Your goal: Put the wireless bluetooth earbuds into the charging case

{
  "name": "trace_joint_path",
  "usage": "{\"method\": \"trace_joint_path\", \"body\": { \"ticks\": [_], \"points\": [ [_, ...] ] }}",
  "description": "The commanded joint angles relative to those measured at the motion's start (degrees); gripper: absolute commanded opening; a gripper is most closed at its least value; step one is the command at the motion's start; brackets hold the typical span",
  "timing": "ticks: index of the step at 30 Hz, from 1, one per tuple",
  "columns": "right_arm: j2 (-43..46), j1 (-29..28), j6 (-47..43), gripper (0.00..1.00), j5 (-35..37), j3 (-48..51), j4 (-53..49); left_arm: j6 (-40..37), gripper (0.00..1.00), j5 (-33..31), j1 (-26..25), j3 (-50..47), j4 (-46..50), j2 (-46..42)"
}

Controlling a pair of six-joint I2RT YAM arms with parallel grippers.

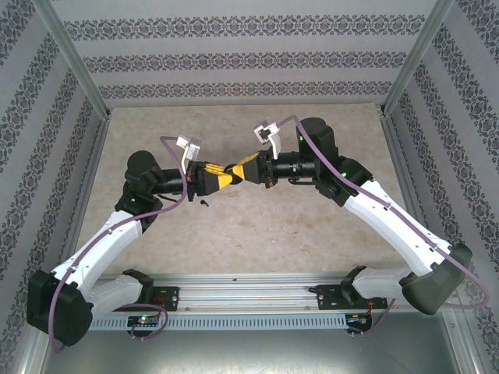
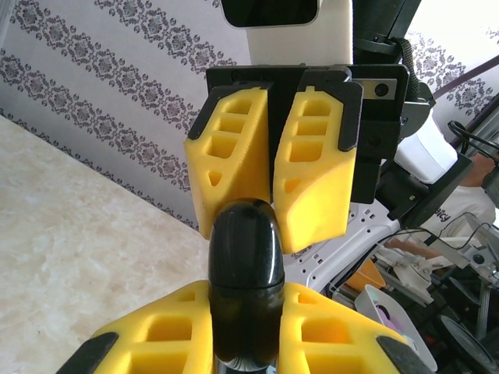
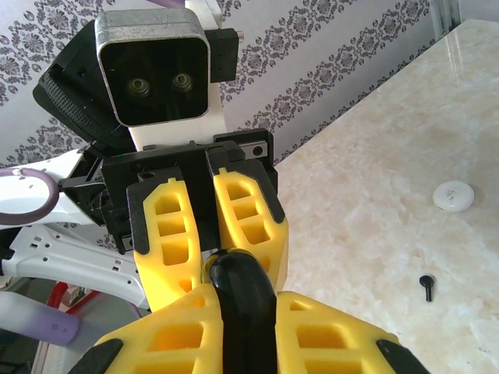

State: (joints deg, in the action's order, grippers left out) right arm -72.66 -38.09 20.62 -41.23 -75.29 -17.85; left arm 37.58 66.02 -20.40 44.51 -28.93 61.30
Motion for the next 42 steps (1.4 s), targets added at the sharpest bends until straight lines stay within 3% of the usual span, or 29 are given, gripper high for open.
{"method": "trace_joint_path", "body": {
  "ticks": [1,9,19,34,38,42],
  "points": [
    [-1.22,-0.61,0.33,0.06,-1.65,-1.97,2.03,-4.10,0.00,1.02,-0.87,0.40,-0.83,-0.76],
    [-3.90,1.20,2.65,0.10,-0.63,-1.97,-0.50,-10.81,0.00,-1.19,-0.94,-3.61,1.54,-5.18],
    [-7.31,1.96,6.11,0.27,0.23,-1.81,-1.71,-14.53,0.00,-5.36,-0.87,-7.60,1.28,-9.94],
    [-8.62,4.25,8.17,0.49,-6.25,-2.17,1.30,-7.35,0.00,-4.92,-0.76,-12.38,-9.33,-11.54],
    [-8.67,4.67,10.47,0.54,-6.23,-3.64,1.93,-9.50,0.00,-7.08,0.03,-12.99,-5.57,-12.84],
    [-9.07,5.53,11.74,0.59,1.71,-6.62,-5.42,-16.18,0.00,-11.16,1.11,-12.46,5.32,-15.57]
  ]
}}
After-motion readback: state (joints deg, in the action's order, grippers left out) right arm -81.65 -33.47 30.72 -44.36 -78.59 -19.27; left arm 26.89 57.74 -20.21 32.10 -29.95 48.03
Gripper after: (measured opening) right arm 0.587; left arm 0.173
